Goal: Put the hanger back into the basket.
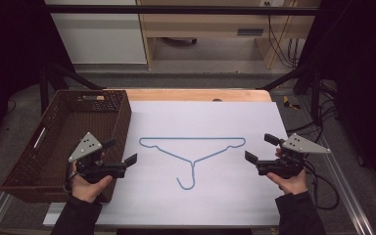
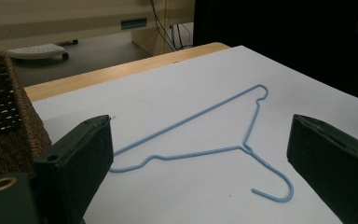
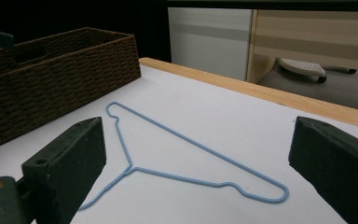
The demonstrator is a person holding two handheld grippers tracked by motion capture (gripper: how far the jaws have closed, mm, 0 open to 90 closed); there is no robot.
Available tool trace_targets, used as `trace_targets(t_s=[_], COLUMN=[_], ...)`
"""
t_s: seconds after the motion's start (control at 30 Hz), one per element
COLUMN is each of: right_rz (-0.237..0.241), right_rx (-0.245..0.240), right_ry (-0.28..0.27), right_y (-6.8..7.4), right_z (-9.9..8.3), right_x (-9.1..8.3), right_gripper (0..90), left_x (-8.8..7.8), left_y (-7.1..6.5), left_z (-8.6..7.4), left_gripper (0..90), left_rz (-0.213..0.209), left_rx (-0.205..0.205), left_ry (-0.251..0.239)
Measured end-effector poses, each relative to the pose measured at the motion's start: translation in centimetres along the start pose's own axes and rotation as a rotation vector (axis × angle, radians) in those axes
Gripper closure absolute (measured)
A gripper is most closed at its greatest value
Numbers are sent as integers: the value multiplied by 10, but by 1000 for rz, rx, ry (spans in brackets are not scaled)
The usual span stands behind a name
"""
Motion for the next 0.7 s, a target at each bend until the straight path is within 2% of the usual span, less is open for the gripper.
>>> trace_targets(t_s=[0.17,0.5,0.7], right_rz=[-1,-4,13], right_rx=[-2,-21,-53], right_ry=[10,36,68], right_y=[1,5,16], right_z=[-1,-1,0], right_x=[2,8,20], right_gripper=[48,60,76], left_x=[4,13,20], left_y=[-7,-20,-23], left_z=[-1,-4,-9], left_gripper=[68,74,79], left_rz=[-25,-41,-52], left_rx=[-9,15,11], left_ry=[4,15,37])
Point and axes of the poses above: each handheld gripper's, and its own axes: x roughly forward along the jaws, z roughly out of its top, y roughly to its left, the point moved 4 cm from there along x, roughly forward along the jaws
